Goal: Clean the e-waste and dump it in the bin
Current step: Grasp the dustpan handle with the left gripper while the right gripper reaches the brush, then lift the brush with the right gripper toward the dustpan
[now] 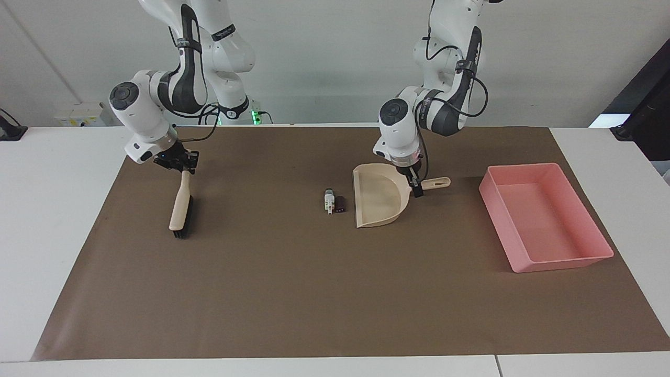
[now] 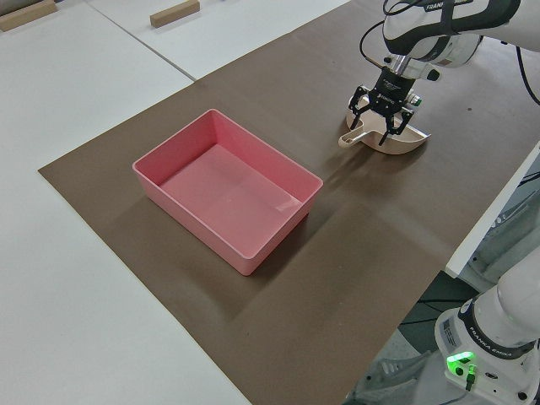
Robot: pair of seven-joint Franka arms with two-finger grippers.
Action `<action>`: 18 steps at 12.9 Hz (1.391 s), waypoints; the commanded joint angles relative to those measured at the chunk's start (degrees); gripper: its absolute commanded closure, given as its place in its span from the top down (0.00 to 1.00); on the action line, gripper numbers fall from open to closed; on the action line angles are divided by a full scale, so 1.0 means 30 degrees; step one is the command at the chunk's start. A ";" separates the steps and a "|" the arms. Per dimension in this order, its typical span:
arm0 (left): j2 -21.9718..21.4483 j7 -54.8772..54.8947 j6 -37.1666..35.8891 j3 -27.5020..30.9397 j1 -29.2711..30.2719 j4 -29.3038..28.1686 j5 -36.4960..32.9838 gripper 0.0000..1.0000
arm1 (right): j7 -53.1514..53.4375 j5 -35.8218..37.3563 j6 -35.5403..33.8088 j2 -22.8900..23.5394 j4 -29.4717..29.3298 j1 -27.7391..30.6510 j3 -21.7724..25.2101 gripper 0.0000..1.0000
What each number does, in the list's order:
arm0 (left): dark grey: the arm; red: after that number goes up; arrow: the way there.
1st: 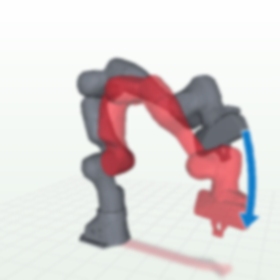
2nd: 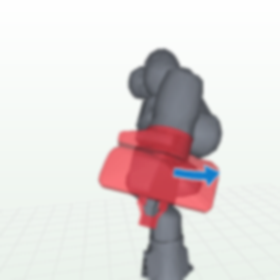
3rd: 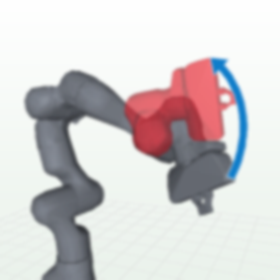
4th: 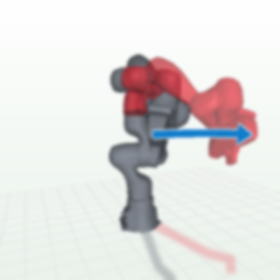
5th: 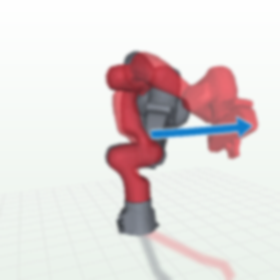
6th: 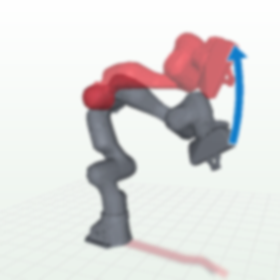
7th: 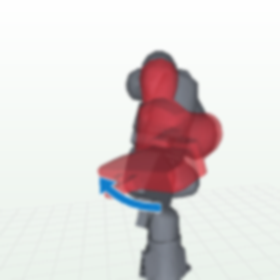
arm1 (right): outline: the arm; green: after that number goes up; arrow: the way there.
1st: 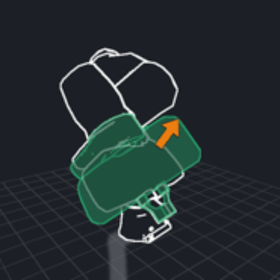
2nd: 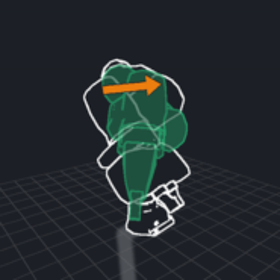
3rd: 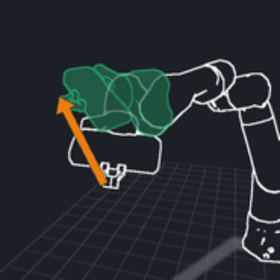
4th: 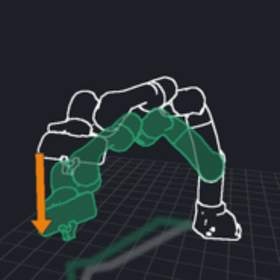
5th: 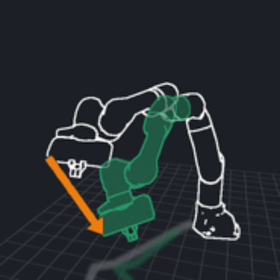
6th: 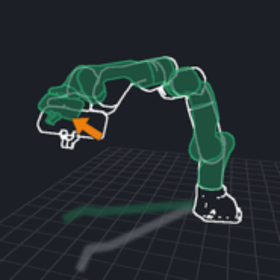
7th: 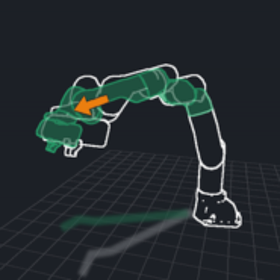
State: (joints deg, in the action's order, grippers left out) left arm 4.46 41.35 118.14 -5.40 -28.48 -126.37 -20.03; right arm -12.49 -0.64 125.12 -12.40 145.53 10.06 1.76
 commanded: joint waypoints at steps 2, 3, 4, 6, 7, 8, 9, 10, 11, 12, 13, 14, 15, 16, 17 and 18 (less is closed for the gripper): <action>-0.0197 -0.0541 -0.0297 0.0249 -0.0583 -0.0095 -0.1026 0.39 | 0.0643 -0.0344 -0.1355 -0.0349 -0.1361 -0.0305 -0.0292 0.00; -0.0256 -0.0512 -0.0384 0.0249 -0.0584 -0.0095 -0.1028 0.25 | 0.1198 -0.0344 -0.2234 -0.0407 -0.2270 -0.1032 -0.0293 0.00; -0.0257 -0.0511 -0.0530 0.0249 -0.0584 -0.0066 -0.1028 0.15 | 0.1783 -0.0257 -0.2707 -0.0466 -0.2917 -0.1620 -0.0293 0.00; -0.0286 -0.0424 -0.0648 0.0249 -0.0555 0.0022 -0.1028 0.02 | 0.3652 -0.0082 -0.4285 -0.0466 -0.3770 -0.3023 -0.0438 0.00; -0.0344 -0.0336 -0.0939 0.0278 -0.0352 0.0487 -0.0999 0.00 | 0.4389 0.0238 -0.5019 -0.0495 -0.3860 -0.4250 -0.0526 0.00; -0.0286 -0.0191 -0.1870 0.0278 -0.0234 0.1129 -0.0999 0.00 | 0.4890 0.0300 -0.5983 -0.0525 -0.3890 -0.5538 -0.0614 0.00; -0.0141 0.0565 -0.2836 0.0365 -0.0204 0.1861 -0.1028 0.00 | 0.5852 0.0300 -0.6428 -0.0554 -0.3890 -0.6857 -0.0615 0.00; 0.0093 0.2023 -0.3223 0.0366 -0.0175 0.2506 -0.1028 0.00 | 0.7051 0.0329 -0.6490 -0.0496 -0.4006 -0.7798 -0.0615 0.00; 0.0211 0.2675 -0.3198 0.0395 -0.0174 0.2658 -0.1028 0.00 | 0.7469 0.0330 -0.6404 -0.0322 -0.4181 -0.8068 -0.0731 0.00; 0.0212 0.2711 -0.3110 0.0395 -0.0174 0.2630 -0.1086 0.00 | 0.7647 0.0272 -0.6258 -0.0088 -0.4183 -0.8738 -0.1022 0.00; 0.0241 0.2769 -0.3138 0.0395 -0.0232 0.2572 -0.1260 0.00 | 0.8200 0.0213 -0.6169 0.0117 -0.4241 -0.9731 -0.1141 0.00; 0.0328 0.2770 -0.3110 0.0395 -0.0436 0.2484 -0.1581 0.00 | 0.8727 -0.0020 -0.5936 0.0206 -0.4242 -1.0698 -0.1171 0.00; 0.0822 0.2741 -0.3051 0.0395 -0.0554 0.2483 -0.1817 0.00 | 0.9429 -0.0051 -0.5818 0.0439 -0.4242 -1.1839 -0.1172 0.00; 0.0972 0.2654 -0.2906 0.0395 -0.0729 0.2512 -0.1848 0.00 | 0.9842 -0.0051 -0.5672 0.0674 -0.4242 -1.2691 -0.1172 0.00; 0.1003 0.2653 -0.2788 0.0395 -0.0760 0.2542 -0.1819 0.00 | 0.9904 -0.0080 -0.5583 0.0705 -0.4213 -1.3135 -0.1172 0.00; 0.1003 0.2566 -0.2584 0.0395 -0.0760 0.2571 -0.1848 0.00 | 0.9933 -0.0081 -0.5757 0.0705 -0.4241 -1.3487 -0.1172 0.00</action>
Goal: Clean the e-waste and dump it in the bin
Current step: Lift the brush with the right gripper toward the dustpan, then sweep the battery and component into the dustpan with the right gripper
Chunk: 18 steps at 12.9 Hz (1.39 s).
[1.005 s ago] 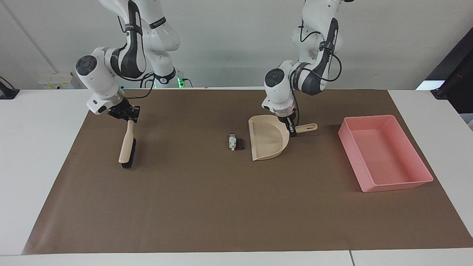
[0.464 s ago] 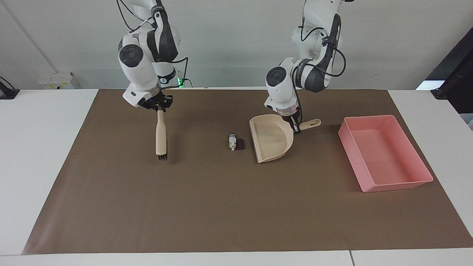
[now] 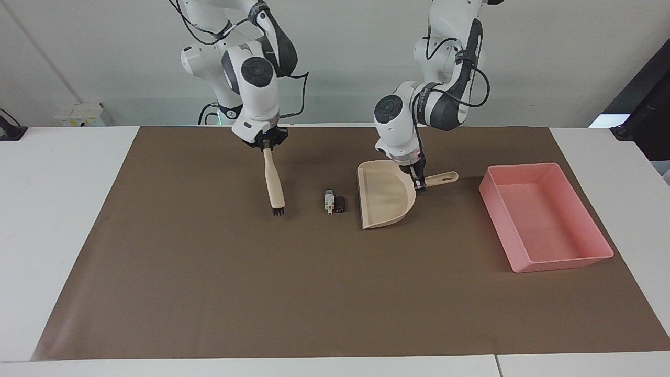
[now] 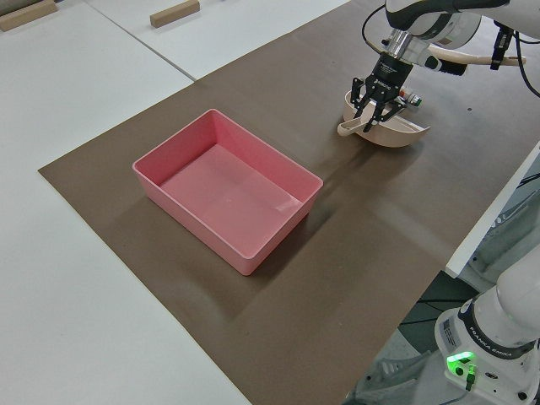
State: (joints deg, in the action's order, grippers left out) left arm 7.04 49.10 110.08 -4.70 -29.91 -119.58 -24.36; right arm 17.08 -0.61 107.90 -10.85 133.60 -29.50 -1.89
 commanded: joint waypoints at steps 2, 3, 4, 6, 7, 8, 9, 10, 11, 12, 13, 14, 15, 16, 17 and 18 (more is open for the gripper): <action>0.0783 -0.0164 0.0367 0.0130 -0.0370 0.0658 -0.0404 0.00 | 0.0080 -0.0964 0.0185 0.0218 -0.0265 -0.0768 0.0044 0.00; 0.0962 -0.0309 0.0513 0.0130 -0.0661 0.0777 -0.0404 0.00 | 0.0109 -0.1085 0.0330 0.0218 -0.0265 -0.1032 0.0044 0.00; 0.1079 -0.0543 0.0717 0.0130 -0.0721 0.0778 -0.0404 0.00 | 0.0747 -0.1232 0.0825 0.0247 -0.0265 -0.1063 0.0044 0.00; 0.1081 -0.0750 0.0895 0.0130 -0.0897 0.0778 -0.0404 0.00 | 0.2646 -0.1321 0.2461 0.0917 -0.0294 -0.1092 0.0044 0.00; 0.1081 -0.0779 0.0982 0.0130 -0.0898 0.0720 -0.0404 0.00 | 0.3035 -0.1321 0.3485 0.1414 -0.0323 -0.1151 0.0015 0.00; 0.1081 -0.0779 0.1041 0.0130 -0.0927 0.0604 -0.0404 0.00 | 0.3039 -0.1321 0.3815 0.1651 -0.0353 -0.1209 0.0014 0.00; 0.1081 -0.0779 0.1041 0.0130 -0.0956 0.0573 -0.0404 0.00 | 0.3039 -0.1292 0.3876 0.1741 -0.0324 -0.1210 0.0014 0.00; 0.1081 -0.0808 0.1041 0.0130 -0.0956 0.0544 -0.0404 0.00 | 0.3039 -0.1292 0.4022 0.1887 -0.0382 -0.1239 -0.0015 0.00; 0.1052 -0.0867 0.1012 0.0130 -0.0985 0.0399 -0.0404 0.00 | 0.3097 -0.1321 0.4313 0.2033 -0.0469 -0.1239 -0.0044 0.00; 0.1022 -0.0925 0.1012 0.0130 -0.0986 0.0339 -0.0404 0.00 | 0.3097 -0.1350 0.4693 0.2296 -0.0499 -0.1239 -0.0044 0.00; 0.1022 -0.0926 0.1012 0.0130 -0.0986 0.0310 -0.0404 0.00 | 0.3097 -0.1988 0.4842 0.2443 -0.0616 -0.1239 -0.0073 0.00; 0.1022 -0.0926 0.1012 0.0130 -0.0986 0.0310 -0.0404 0.00 | 0.3097 -0.2604 0.4901 0.2735 -0.0820 -0.1529 -0.0131 0.00; 0.1022 -0.0955 0.1012 0.0130 -0.1015 0.0281 -0.0433 0.00 | 0.3097 -0.2871 0.4902 0.3057 -0.1141 -0.2170 -0.0190 0.00; 0.1022 -0.1013 0.1012 0.0130 -0.1015 0.0280 -0.0404 0.00 | 0.3126 -0.3251 0.4931 0.3408 -0.1289 -0.2409 -0.0191 0.00; 0.0993 -0.1014 0.1012 0.0130 -0.0986 0.0251 -0.0404 0.00 | 0.3097 -0.3748 0.5076 0.3470 -0.1291 -0.2614 -0.0191 0.00; 0.0964 -0.1014 0.1012 0.0130 -0.0986 0.0135 -0.0404 0.00 | 0.2836 -0.4217 0.5194 0.3528 -0.1291 -0.2761 -0.0220 0.00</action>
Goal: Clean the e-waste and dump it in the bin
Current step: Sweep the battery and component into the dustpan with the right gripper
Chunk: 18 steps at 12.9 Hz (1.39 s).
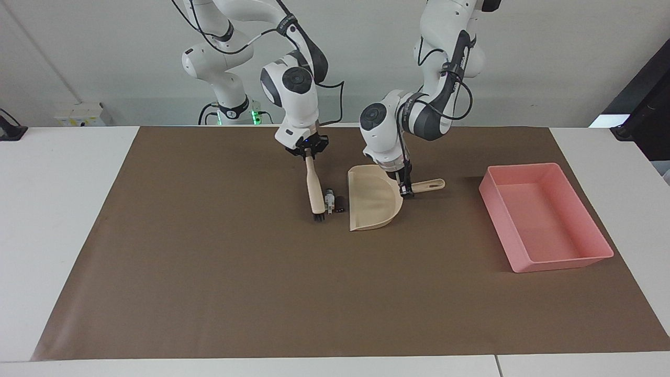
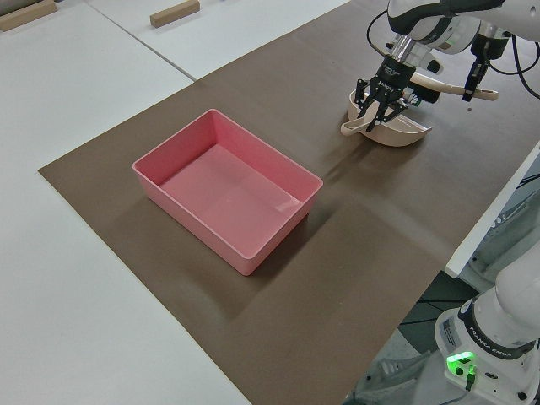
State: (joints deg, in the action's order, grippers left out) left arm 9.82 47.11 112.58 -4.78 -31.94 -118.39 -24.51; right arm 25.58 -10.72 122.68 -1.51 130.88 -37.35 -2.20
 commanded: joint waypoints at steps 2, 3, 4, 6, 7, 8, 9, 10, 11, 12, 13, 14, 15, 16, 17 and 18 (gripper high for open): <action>0.0009 -0.0353 0.0179 0.0159 -0.0312 -0.0350 -0.0355 0.00 | -0.2566 -0.3618 0.0356 0.0387 -0.0383 -0.0495 -0.0144 0.00; -0.0020 -0.0353 0.0179 0.0159 -0.0312 -0.0350 -0.0355 0.00 | -0.3333 -0.4416 0.0589 0.0387 -0.0354 -0.0585 -0.0144 0.00; -0.0020 -0.0353 0.0150 0.0159 -0.0312 -0.0379 -0.0355 0.00 | -0.3718 -0.4830 0.0881 0.0416 -0.0383 -0.0615 -0.0173 0.00; -0.0020 -0.0557 0.0179 0.0159 -0.0312 -0.0466 -0.0355 0.00 | -0.5237 -0.8270 0.1641 0.0445 -0.0383 -0.1110 -0.0203 0.00; -0.0049 -0.0790 0.0179 0.0159 -0.0283 -0.0525 -0.0355 0.00 | -0.5738 -0.9973 0.2429 0.0533 -0.0383 -0.1432 -0.0203 0.00; -0.0049 -0.0938 0.0237 0.0159 -0.0224 -0.0526 -0.0355 0.00 | -0.5859 -1.0686 0.3075 0.0592 -0.0412 -0.1638 -0.0203 0.00; -0.0049 -0.0968 0.0383 0.0159 -0.0137 -0.0526 -0.0355 0.00 | -0.5831 -1.0838 0.3168 0.0737 -0.0615 -0.1640 -0.0203 0.00; -0.0049 -0.0998 0.0732 0.0159 -0.0049 -0.0526 -0.0355 0.00 | -0.5802 -1.0869 0.3053 0.0768 -0.0791 -0.1611 -0.0174 0.00; -0.0049 -0.0940 0.0939 0.0159 0.0213 -0.0526 -0.0355 0.00 | -0.5686 -1.0840 0.2936 0.0768 -0.0822 -0.1582 -0.0173 0.00; -0.0049 -0.0852 0.1144 0.0159 0.0361 -0.0584 -0.0355 0.00 | -0.5511 -1.0782 0.2906 0.0710 -0.0822 -0.1582 -0.0144 0.00; -0.0136 -0.0764 0.1436 0.0130 0.0478 -0.0700 -0.0355 0.00 | -0.4842 -1.0607 0.2848 0.0535 -0.0822 -0.1582 -0.0115 0.00; -0.0253 -0.0706 0.1642 0.0101 0.0857 -0.0731 -0.0355 0.00 | -0.3298 -1.0344 0.2818 0.0127 -0.0764 -0.1611 -0.0028 0.00; -0.0341 -0.0618 0.1818 0.0101 0.1063 -0.0731 -0.0268 0.00 | -0.1745 -0.9094 0.2499 -0.0486 -0.0706 -0.1437 -0.0027 0.00; -0.0429 -0.0472 0.2023 0.0072 0.1355 -0.0702 -0.0122 0.00 | -0.0686 -0.7139 0.1451 -0.1072 -0.0763 -0.1087 0.0060 0.00; -0.0546 -0.0210 0.2141 0.0071 0.1590 -0.0702 -0.0005 0.00 | 0.0021 -0.5466 -0.0009 -0.1890 -0.0793 -0.0214 0.0061 0.00; -0.0808 0.0228 0.2142 0.0071 0.1622 -0.0702 0.0141 0.00 | 0.0173 -0.4202 -0.1909 -0.2971 -0.0793 0.0781 0.0061 0.00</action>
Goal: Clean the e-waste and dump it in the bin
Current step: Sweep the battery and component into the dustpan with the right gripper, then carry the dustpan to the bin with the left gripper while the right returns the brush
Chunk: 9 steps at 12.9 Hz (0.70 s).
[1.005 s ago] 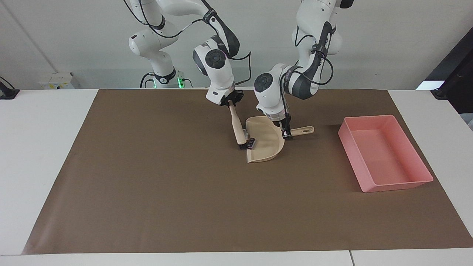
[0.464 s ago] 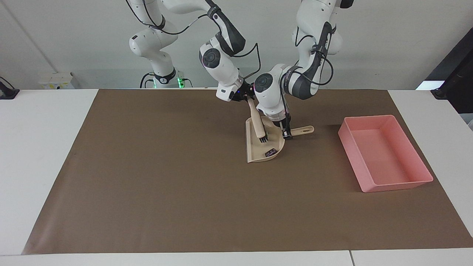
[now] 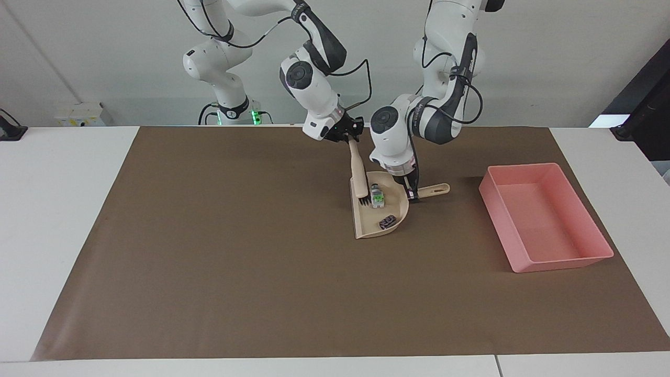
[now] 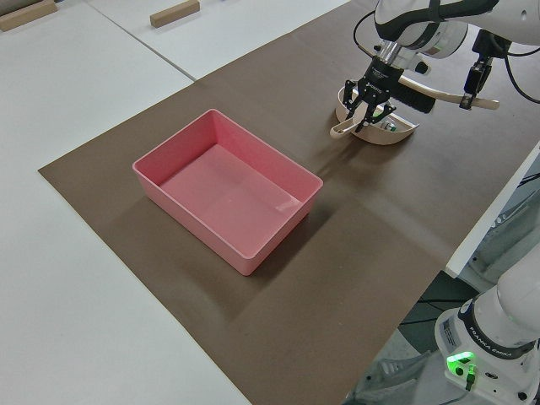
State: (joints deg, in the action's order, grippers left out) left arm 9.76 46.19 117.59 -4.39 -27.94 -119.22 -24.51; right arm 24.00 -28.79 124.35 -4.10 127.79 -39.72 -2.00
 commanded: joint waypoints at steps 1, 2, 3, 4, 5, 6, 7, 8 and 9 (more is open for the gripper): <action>-0.0996 0.1237 0.0385 -0.0059 0.0405 -0.0426 0.0260 0.00 | 0.0557 0.3139 -0.4313 -0.3018 0.0237 0.2914 -0.0007 0.00; -0.1317 0.1737 0.0297 -0.0059 0.0726 -0.0426 0.0377 0.00 | 0.0207 0.4893 -0.5869 -0.3723 0.0237 0.4551 -0.0036 0.00; -0.1697 0.2467 0.0239 -0.0059 0.1106 -0.0426 0.0813 0.00 | -0.0927 0.6332 -0.6986 -0.4049 0.0237 0.6076 -0.0036 0.00; -0.2107 0.3721 0.0064 -0.0059 0.1632 -0.0397 0.1223 0.00 | -0.2302 0.6781 -0.7375 -0.4111 0.0440 0.7454 -0.0007 0.00; -0.2546 0.4778 -0.0518 -0.0059 0.2217 -0.0281 0.1634 0.00 | -0.3418 0.7395 -0.7495 -0.4111 0.0587 0.9005 -0.0036 0.00; -0.2956 0.5427 -0.1191 -0.0001 0.2687 -0.0164 0.1841 0.00 | -0.4183 0.8677 -0.7496 -0.4053 0.0704 1.0036 -0.0065 0.00; -0.3367 0.5984 -0.1517 0.0058 0.3272 -0.0047 0.1872 0.00 | -0.5525 0.9937 -0.7206 -0.3850 0.0967 1.1381 -0.0037 0.00; -0.3806 0.6918 -0.1520 0.0087 0.4322 0.0041 0.1872 0.00 | -0.7076 1.0384 -0.6739 -0.3383 0.1027 1.2786 -0.0065 0.00; -0.4158 0.7623 -0.1549 0.0116 0.5202 0.0274 0.1872 0.00 | -0.8425 1.0708 -0.6212 -0.2944 0.1057 1.4018 -0.0066 0.00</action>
State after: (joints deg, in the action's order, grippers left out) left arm 0.56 64.36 114.16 -3.98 -16.61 -118.73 -20.10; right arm 5.01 1.16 103.08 -15.01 130.39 -3.62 -1.13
